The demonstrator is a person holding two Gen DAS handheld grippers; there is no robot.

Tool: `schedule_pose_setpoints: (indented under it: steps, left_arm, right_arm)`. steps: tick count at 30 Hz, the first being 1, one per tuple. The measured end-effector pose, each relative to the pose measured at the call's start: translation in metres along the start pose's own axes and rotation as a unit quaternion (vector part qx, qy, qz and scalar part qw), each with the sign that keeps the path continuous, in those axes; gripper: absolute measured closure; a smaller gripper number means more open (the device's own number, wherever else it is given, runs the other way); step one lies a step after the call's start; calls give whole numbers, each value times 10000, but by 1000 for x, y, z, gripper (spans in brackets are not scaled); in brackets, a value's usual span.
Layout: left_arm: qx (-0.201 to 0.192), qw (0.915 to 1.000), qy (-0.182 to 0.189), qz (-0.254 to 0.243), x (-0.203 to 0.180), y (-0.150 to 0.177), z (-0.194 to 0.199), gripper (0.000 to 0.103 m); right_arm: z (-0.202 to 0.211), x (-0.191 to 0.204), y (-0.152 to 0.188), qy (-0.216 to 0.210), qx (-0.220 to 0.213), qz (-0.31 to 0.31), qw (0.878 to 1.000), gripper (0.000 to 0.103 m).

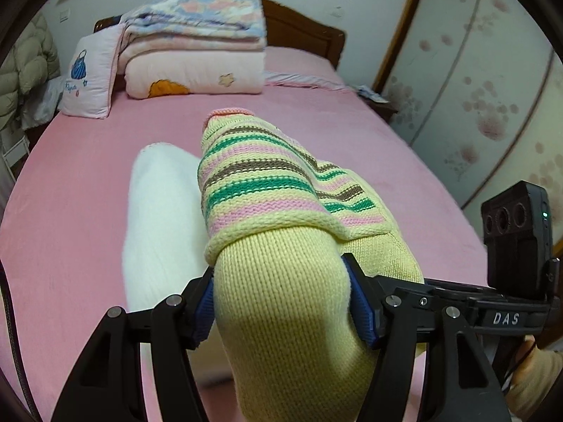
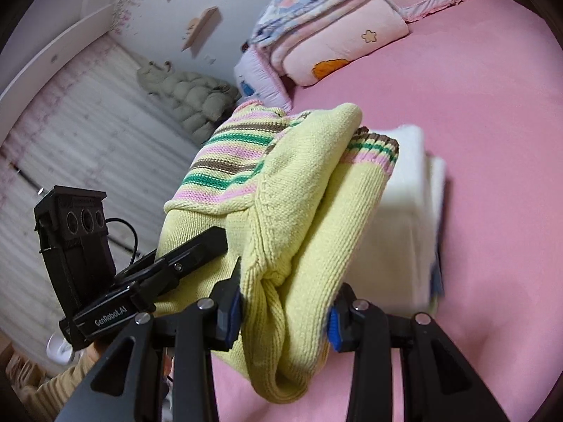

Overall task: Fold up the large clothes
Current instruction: 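Lower the cardigan onto the white towel atop the stack with both grippers, then open both grippers and withdraw from the stack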

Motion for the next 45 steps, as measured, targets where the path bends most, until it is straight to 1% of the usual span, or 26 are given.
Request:
schedule_pose_setpoints:
  steps: [2, 3, 4, 5, 6, 7, 8, 9, 11, 15, 18, 19, 23, 29, 33, 35, 37, 40, 45]
  left_arm:
    - [179, 9997, -130, 140, 18, -3, -31, 39]
    - [267, 9993, -174, 202, 15, 0, -49, 39]
    - [447, 9983, -236, 284, 25, 8, -67, 38]
    - [567, 9975, -285, 306, 28, 19, -76, 36]
    - [605, 9973, -364, 190, 29, 28, -87, 34]
    - [502, 9976, -479, -39, 25, 32, -91, 33]
    - [423, 9969, -621, -220, 22, 35, -92, 32]
    - [354, 9968, -657, -269, 20, 35, -92, 30]
    - [311, 9974, -621, -196, 17, 35, -92, 26]
    - [430, 9955, -813, -240, 15, 33, -92, 16]
    - [541, 9938, -955, -151, 8, 34, -79, 10]
    - [586, 9938, -938, -62, 1, 42, -69, 10]
    - [807, 9930, -802, 329, -16, 54, -36, 10]
    - [419, 9938, -948, 404, -62, 66, 49, 10]
    - [221, 9932, -1045, 460, -105, 76, 107, 10]
    - [144, 9931, -1045, 510, -121, 80, 127, 7]
    - [43, 9928, -1068, 546, -143, 86, 152, 3]
    - [-46, 9922, -1156, 464, -179, 100, 185, 2]
    - [-121, 9914, -1251, 375, -231, 121, 229, 2]
  right_arm:
    - [-33, -11, -16, 122, 60, -26, 9999, 66]
    - [-48, -18, -20, 235, 114, -5, 9997, 66]
    - [-63, -25, -22, 399, 212, 25, 9990, 65]
    - [-76, -33, -21, 597, 327, 67, 9977, 65]
    - [-85, -39, -19, 784, 454, 116, 9958, 65]
    - [-94, -45, -14, 1013, 588, 227, 9929, 65]
    - [-98, -49, -10, 1095, 657, 331, 9913, 65]
    - [-99, -50, -7, 1112, 661, 374, 9909, 65]
    - [-94, -53, -5, 1104, 662, 374, 9910, 64]
    - [-82, -50, -6, 1447, 749, 652, 9845, 60]
    - [-68, -44, -4, 1557, 818, 759, 9815, 58]
    - [-61, -42, -3, 1525, 822, 738, 9821, 58]
    - [-26, -31, 4, 1426, 749, 645, 9848, 58]
    - [59, -3, 28, 1322, 563, 557, 9880, 58]
    - [112, 17, 47, 1332, 506, 652, 9876, 58]
    - [143, 27, 57, 1433, 503, 725, 9857, 58]
    - [171, 33, 65, 1461, 431, 771, 9853, 58]
    - [213, 43, 79, 1546, 371, 836, 9837, 58]
    - [280, 55, 103, 1519, 259, 863, 9843, 58]
Point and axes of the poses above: each gripper's, at about its wrist camera, not at the fingertips, and z roughly against the way its jaws point, x to its left, y to its underside, the point moved 7 cm from there along -z, roughly the way its jaws point, and after that the axes turned 1 degree about -x, right-handed, at the moved point
